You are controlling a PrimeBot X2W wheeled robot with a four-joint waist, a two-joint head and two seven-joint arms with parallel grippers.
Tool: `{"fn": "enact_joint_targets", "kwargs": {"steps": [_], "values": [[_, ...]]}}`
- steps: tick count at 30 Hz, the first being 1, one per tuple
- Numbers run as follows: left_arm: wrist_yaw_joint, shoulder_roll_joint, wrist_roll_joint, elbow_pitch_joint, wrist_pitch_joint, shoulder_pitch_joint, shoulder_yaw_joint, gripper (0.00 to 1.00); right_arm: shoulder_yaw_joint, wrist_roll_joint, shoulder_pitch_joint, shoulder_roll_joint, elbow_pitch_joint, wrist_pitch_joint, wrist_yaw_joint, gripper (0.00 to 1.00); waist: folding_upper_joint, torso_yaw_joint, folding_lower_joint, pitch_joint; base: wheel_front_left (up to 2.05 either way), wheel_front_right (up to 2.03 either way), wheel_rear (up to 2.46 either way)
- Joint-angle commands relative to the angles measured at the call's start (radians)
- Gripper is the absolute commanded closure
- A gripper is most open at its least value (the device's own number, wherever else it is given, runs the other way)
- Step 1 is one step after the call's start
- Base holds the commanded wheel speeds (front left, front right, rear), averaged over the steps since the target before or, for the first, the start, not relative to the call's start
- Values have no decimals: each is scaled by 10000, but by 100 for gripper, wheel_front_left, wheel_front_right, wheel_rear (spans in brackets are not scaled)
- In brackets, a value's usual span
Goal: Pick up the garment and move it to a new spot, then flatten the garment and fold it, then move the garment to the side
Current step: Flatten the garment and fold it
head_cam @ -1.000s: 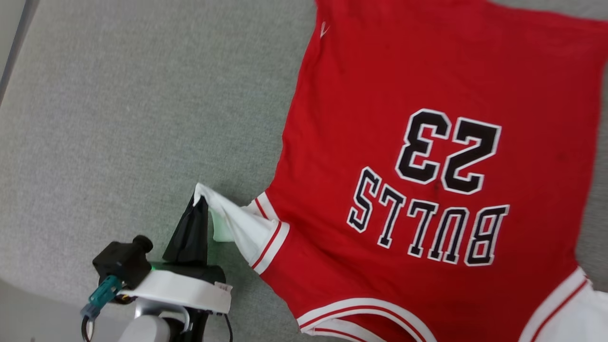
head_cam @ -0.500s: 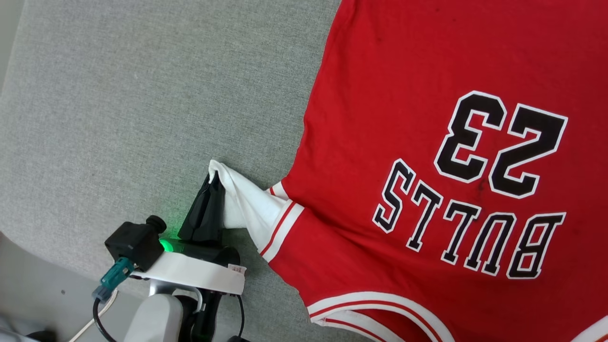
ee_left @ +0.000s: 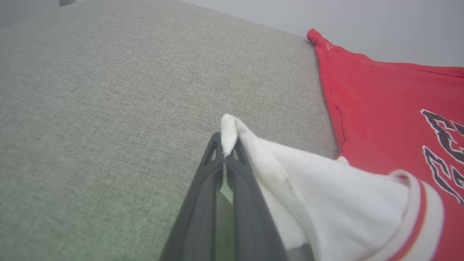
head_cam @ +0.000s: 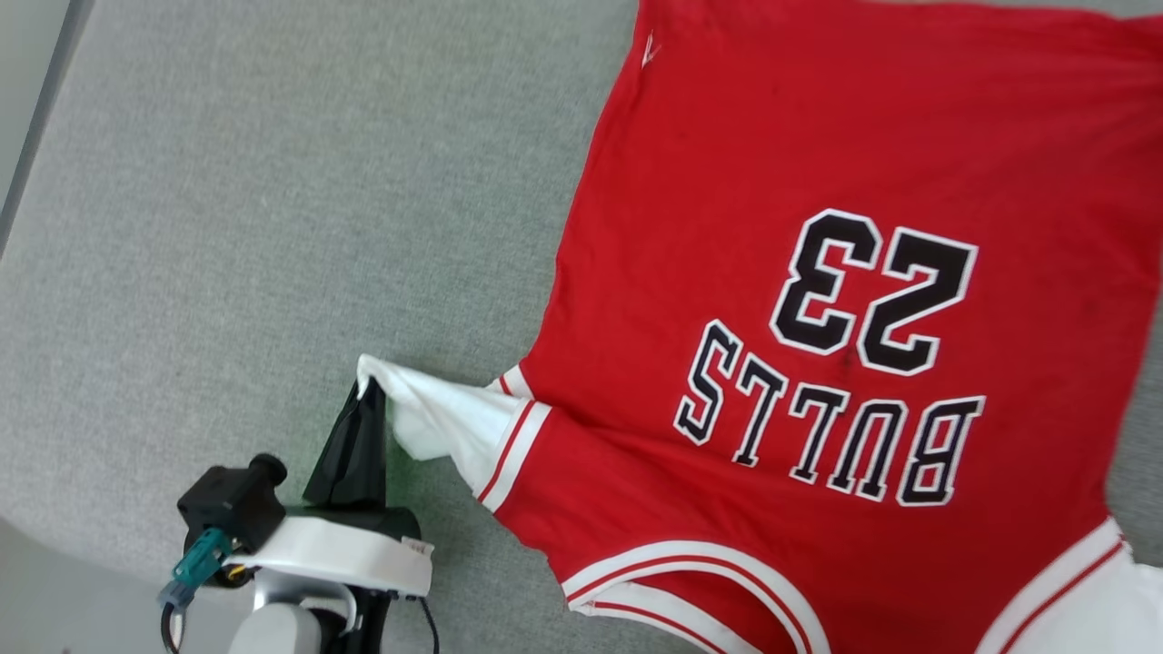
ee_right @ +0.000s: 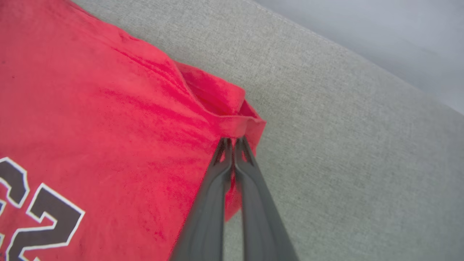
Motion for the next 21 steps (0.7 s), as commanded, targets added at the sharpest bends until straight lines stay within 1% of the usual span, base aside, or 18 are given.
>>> {"fn": "enact_joint_targets", "kwargs": {"steps": [1,6,12,16,21], "values": [[-32,48,54,14,-26,166,86,100,133,191,341,-167,-114,-189,-7,100,-1,-464,0,-669,0,0,0],[4,120,214,107,-26,695,311,100,526,1082,1581,-748,-917,-764,-7,100,-1,-945,0,-1597,0,0,0],[168,207,261,218,-26,1358,548,100,836,1927,4009,-1543,-2085,-1202,-7,100,-1,-1496,0,-2629,0,0,0],[286,296,243,187,-5,1768,637,100,566,2363,5848,-1898,-2753,-1314,-9,100,-1,-1795,0,-3156,0,0,0],[383,423,200,59,93,2168,732,100,-223,2630,8043,-1918,-3477,-1216,-9,100,-1,-2062,0,-3566,0,0,0]]}}
